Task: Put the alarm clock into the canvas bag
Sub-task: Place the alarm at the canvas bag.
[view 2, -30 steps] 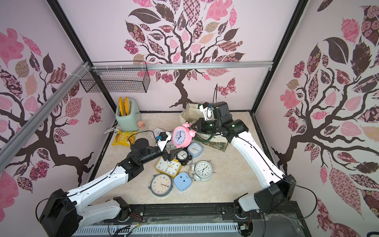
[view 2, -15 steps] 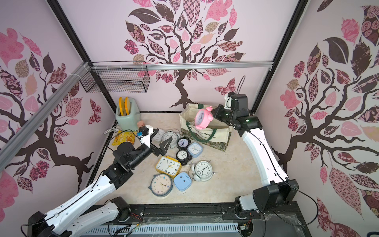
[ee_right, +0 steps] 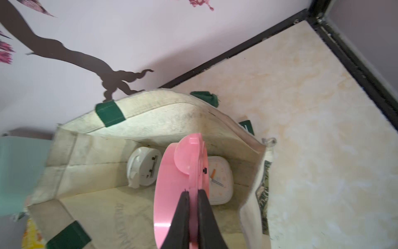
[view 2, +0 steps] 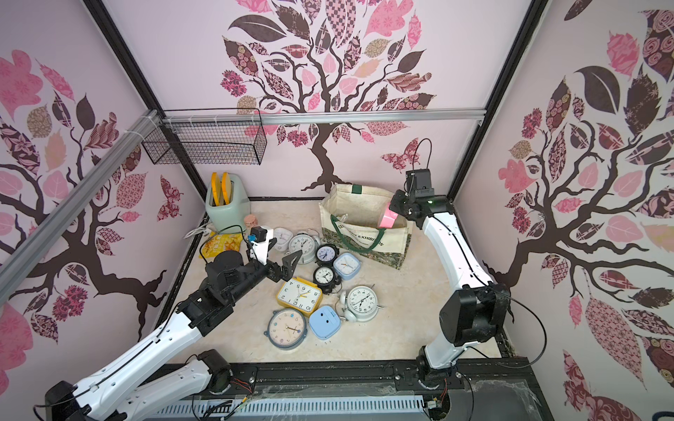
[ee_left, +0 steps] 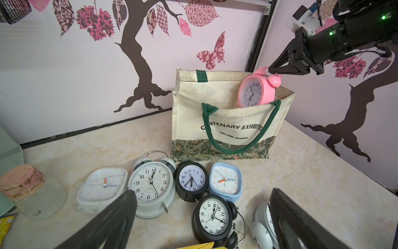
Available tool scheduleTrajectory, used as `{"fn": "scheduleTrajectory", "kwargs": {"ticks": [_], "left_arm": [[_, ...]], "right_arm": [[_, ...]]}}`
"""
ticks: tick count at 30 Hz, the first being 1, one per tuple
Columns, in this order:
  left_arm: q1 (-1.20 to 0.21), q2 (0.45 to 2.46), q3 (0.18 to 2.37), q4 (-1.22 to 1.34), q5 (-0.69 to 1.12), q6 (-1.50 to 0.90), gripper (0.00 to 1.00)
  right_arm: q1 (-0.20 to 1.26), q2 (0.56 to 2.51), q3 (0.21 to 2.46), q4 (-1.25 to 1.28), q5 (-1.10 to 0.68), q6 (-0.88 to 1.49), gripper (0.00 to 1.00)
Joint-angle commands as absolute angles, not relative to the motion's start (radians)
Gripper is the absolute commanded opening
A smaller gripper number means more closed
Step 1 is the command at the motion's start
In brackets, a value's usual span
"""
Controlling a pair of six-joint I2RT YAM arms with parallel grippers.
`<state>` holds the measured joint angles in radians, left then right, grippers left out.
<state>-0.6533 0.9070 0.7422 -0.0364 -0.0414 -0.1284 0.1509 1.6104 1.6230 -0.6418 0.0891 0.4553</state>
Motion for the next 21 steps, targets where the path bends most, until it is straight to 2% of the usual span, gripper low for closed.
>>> {"fn": "scheduleTrajectory", "kwargs": {"ticks": [1,10,21], "left_arm": [[-0.655,0.922,0.768,-0.059,-0.005,-0.144,0.98],[-0.655,0.906,0.757,-0.05,-0.014,-0.146,0.98],[-0.656,0.898,0.753,-0.045,-0.02,-0.155,0.98]], "right_arm": [[0.224,1.625,1.699,-0.701,0.333,0.394,0.0],[0.281,1.675,1.694,-0.818,0.623,0.424,0.0],[0.3,1.749,1.625,-0.856,0.738,0.467,0.0]]}}
